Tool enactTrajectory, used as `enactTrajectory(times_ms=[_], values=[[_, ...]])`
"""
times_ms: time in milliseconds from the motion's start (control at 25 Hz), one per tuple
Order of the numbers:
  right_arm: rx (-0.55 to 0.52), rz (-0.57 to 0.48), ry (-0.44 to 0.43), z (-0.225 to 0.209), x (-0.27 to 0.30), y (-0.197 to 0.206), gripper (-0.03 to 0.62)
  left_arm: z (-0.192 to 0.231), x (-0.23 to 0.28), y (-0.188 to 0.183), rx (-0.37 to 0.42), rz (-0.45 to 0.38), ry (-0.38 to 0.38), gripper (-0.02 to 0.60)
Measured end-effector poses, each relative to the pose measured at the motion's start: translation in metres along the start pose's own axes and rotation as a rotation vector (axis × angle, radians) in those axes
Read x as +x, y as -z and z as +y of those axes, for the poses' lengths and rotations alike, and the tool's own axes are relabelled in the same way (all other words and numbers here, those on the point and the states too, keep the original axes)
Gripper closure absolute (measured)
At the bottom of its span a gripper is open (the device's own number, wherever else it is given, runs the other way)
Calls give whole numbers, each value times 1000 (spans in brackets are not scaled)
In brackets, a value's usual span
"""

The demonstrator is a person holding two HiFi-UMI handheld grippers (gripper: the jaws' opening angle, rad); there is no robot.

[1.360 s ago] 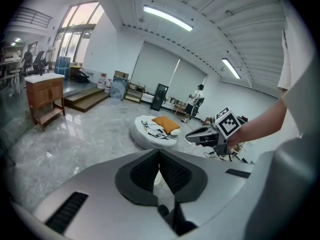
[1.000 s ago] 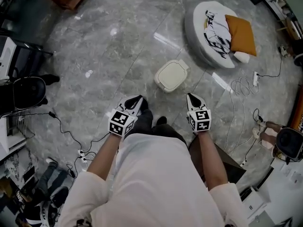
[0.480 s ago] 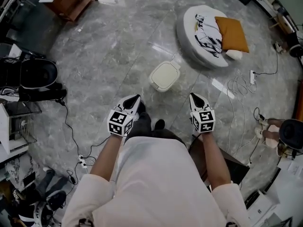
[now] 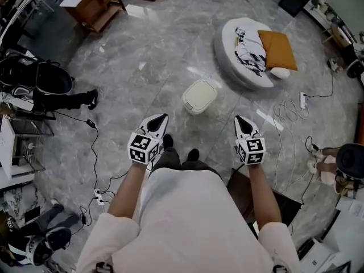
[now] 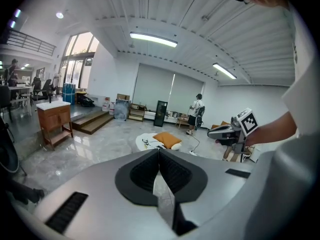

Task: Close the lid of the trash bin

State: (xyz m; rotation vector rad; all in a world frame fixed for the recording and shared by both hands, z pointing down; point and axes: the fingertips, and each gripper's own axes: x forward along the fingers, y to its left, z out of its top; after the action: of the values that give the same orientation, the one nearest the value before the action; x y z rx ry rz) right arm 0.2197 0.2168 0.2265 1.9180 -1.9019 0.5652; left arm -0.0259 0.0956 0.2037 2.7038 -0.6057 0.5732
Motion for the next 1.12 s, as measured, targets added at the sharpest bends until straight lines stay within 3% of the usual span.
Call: enactTrajectory(times_ms=[320,640,1120], values=[[3,-67,56,29,-27,-22,564,21,-40,-14,18,-45,-11,565],[24,-103,140,53,-41,-43,565,37,-65,-32,74,-60,40,565],[-13,-155,146,68,-51,-66,565,46,-73,-49,105,-98,54,565]])
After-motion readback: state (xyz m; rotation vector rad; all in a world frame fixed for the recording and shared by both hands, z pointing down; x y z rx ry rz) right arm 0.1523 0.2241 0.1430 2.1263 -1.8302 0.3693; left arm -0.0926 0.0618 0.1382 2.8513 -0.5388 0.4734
